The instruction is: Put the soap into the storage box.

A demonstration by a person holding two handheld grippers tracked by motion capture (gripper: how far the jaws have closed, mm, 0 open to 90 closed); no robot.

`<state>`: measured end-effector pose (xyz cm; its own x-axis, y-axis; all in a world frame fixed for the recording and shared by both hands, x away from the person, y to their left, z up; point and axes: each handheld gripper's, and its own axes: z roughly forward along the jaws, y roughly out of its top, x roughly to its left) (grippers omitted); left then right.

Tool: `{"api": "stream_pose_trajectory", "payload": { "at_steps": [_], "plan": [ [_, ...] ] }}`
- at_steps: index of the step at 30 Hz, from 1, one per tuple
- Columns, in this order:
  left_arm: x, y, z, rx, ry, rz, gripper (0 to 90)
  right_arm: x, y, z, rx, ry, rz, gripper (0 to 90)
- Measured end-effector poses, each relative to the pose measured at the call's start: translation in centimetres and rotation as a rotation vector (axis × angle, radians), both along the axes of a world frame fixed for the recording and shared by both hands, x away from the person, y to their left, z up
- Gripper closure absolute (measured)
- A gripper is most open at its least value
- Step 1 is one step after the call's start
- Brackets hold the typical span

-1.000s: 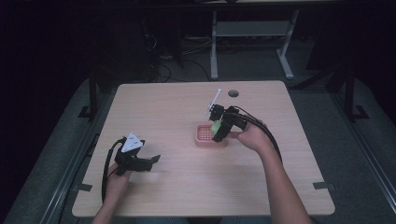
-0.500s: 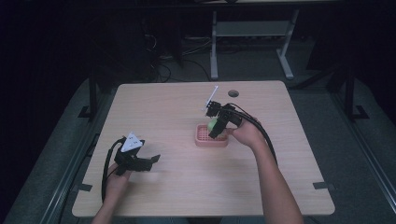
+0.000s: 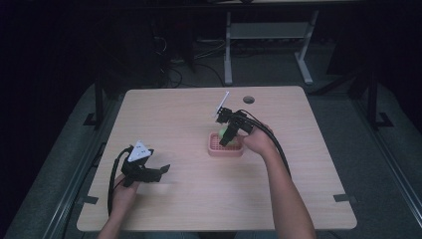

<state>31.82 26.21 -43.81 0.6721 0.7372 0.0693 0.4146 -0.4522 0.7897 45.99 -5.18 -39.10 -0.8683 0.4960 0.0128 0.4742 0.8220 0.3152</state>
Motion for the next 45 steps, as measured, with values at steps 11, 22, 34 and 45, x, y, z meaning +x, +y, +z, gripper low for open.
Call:
{"api": "stream_pose_trajectory", "payload": {
  "at_steps": [11, 22, 34, 45],
  "plan": [
    [0.0, 0.0, 0.0, -0.002, -0.001, 0.001, 14.4, 0.4, 0.5, -0.6, -0.008, 0.011, -0.009, 25.4],
    [0.0, 0.1, 0.0, -0.002, 0.001, 0.002, 14.4, 0.8, 0.9, -1.3, -0.013, 0.021, -0.018, 25.4],
    [0.0, 0.1, 0.0, -0.002, -0.002, 0.002, 14.4, 0.9, 0.9, -2.2, -0.019, 0.034, -0.021, 25.4],
    [0.0, 0.1, 0.1, 0.000, -0.005, 0.003, 14.4, 0.9, 0.5, -2.4, -0.020, 0.039, -0.033, 25.5]
  ]
}}
